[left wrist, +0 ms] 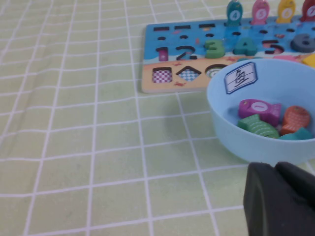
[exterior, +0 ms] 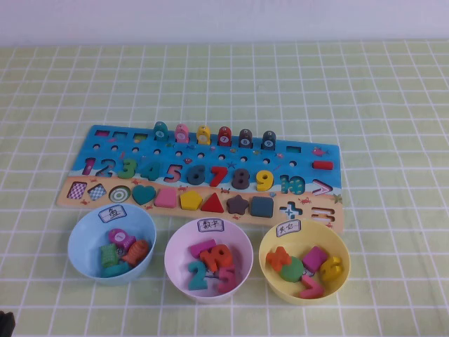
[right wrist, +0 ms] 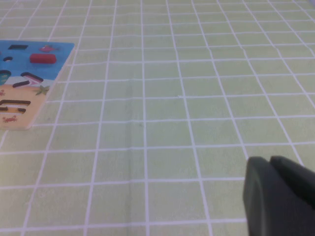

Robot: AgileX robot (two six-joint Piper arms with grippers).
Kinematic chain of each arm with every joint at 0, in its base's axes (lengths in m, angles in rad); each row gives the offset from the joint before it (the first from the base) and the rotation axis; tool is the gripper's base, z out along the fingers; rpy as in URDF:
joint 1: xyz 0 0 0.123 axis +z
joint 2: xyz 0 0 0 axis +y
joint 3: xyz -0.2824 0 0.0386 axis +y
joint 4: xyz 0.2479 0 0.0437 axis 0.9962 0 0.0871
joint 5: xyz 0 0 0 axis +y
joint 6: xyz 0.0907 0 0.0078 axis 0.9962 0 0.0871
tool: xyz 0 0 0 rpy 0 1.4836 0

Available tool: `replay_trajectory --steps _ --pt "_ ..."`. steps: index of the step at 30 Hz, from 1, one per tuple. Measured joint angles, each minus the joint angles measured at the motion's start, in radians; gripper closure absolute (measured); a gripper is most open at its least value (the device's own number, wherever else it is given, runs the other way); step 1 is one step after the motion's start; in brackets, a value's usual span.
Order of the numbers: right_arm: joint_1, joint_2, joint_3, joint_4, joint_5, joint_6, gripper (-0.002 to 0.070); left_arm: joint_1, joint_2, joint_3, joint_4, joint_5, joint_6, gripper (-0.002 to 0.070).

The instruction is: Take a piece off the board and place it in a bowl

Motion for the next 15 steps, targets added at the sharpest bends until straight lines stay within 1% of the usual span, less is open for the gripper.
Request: replay_trajectory --steps 15 --pt "0.0 0.0 0.0 0.0 0.002 0.0 0.0694 0.0 0.0 0.0 -0.024 0.0 0.0 0.0678"
